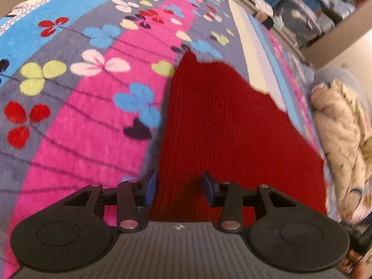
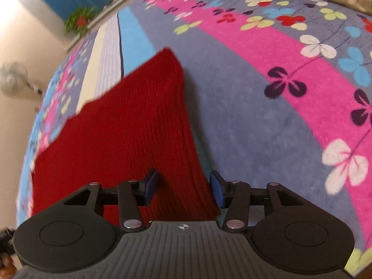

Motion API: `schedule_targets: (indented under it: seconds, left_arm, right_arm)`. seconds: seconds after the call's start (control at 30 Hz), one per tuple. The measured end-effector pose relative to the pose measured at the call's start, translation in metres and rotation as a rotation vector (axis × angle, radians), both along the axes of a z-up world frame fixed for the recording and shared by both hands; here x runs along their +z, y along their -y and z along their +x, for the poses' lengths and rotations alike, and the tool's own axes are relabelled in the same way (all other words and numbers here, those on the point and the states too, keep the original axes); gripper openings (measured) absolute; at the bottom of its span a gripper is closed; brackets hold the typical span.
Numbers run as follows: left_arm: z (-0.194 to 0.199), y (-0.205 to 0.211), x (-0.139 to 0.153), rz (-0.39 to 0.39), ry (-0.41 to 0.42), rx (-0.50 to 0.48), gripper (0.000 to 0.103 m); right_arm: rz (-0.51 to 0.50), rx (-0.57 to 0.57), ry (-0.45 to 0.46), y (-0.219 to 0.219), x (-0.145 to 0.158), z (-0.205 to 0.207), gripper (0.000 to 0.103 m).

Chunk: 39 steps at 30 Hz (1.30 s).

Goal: Fold small clothes

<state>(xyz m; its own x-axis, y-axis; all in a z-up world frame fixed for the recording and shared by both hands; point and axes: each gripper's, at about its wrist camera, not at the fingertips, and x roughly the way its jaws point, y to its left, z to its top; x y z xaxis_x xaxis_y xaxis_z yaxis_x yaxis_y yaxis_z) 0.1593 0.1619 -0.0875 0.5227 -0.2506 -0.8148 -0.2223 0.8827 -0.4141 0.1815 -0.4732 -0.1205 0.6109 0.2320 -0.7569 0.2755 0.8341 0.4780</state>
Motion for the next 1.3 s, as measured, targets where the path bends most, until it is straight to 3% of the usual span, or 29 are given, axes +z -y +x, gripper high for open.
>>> schedule_targets:
  seconds: [0.07,0.1,0.13,0.33,0.4,0.47,0.53,0.6,0.67,0.77,0.83,0.87,0.93,1.0,1.03,1.1,1.2,1.23,1.3]
  left_arm:
    - [-0.007,0.007,0.001,0.047,0.009,-0.008,0.023]
    - [-0.01,0.009,0.003,0.061,0.021,-0.012,0.016]
    - [-0.015,0.01,0.008,0.071,0.041,-0.009,0.014]
    - [-0.071,0.002,0.058,0.013,0.237,0.047,0.012]
    - [-0.09,0.0,0.061,0.021,0.247,0.058,0.013]
    - [-0.088,-0.006,0.045,0.007,0.142,0.089,0.014]
    - [-0.078,-0.012,0.03,0.01,0.04,0.125,0.014]
    - [-0.074,-0.009,0.037,0.179,0.053,0.168,0.013]
    - [-0.08,0.005,0.054,0.28,0.156,0.134,0.017]
    - [-0.088,0.037,0.069,0.312,0.291,-0.024,0.036]
    - [-0.085,0.059,0.065,0.328,0.295,-0.126,0.037]
    - [-0.082,0.069,0.059,0.339,0.272,-0.164,0.037]
    - [-0.071,0.08,0.04,0.372,0.166,-0.199,0.037]
    - [-0.061,0.083,0.011,0.406,-0.006,-0.198,0.036]
    - [-0.057,0.082,0.009,0.402,-0.025,-0.185,0.036]
    - [-0.06,0.081,0.019,0.403,0.023,-0.165,0.037]
    - [-0.067,0.084,0.036,0.432,0.129,-0.154,0.043]
    - [-0.066,0.082,0.035,0.427,0.13,-0.151,0.047]
    - [-0.056,0.081,0.025,0.41,0.059,-0.143,0.047]
  right_arm:
    - [-0.012,0.008,0.009,-0.004,0.001,-0.007,0.039]
    - [-0.011,0.004,0.019,-0.004,0.003,-0.011,0.019]
    - [-0.022,-0.004,0.036,-0.004,0.006,-0.015,0.016]
    - [0.029,-0.093,0.305,0.009,0.051,-0.056,0.012]
    - [0.029,-0.11,0.334,0.011,0.058,-0.069,0.012]
    - [-0.013,-0.117,0.264,0.011,0.051,-0.067,0.013]
    - [-0.031,-0.086,0.092,0.009,0.027,-0.051,0.014]
    - [-0.04,-0.114,-0.016,0.009,0.008,-0.047,0.017]
    - [-0.103,-0.121,0.04,0.002,0.019,-0.051,0.017]
    - [-0.313,-0.109,0.241,-0.018,0.054,-0.065,0.02]
    - [-0.326,-0.063,0.332,-0.025,0.064,-0.071,0.02]
    - [-0.305,-0.036,0.335,-0.024,0.062,-0.07,0.021]
    - [-0.26,0.046,0.236,-0.027,0.045,-0.058,0.021]
    - [-0.299,0.127,0.031,-0.036,0.013,-0.043,0.021]
    - [-0.322,0.154,-0.033,-0.04,0.001,-0.039,0.02]
    - [-0.351,0.157,-0.004,-0.045,0.007,-0.039,0.02]
    - [-0.38,0.144,0.109,-0.046,0.026,-0.049,0.022]
    - [-0.386,0.139,0.112,-0.043,0.026,-0.045,0.023]
    - [-0.406,0.134,0.025,-0.041,0.011,-0.037,0.026]
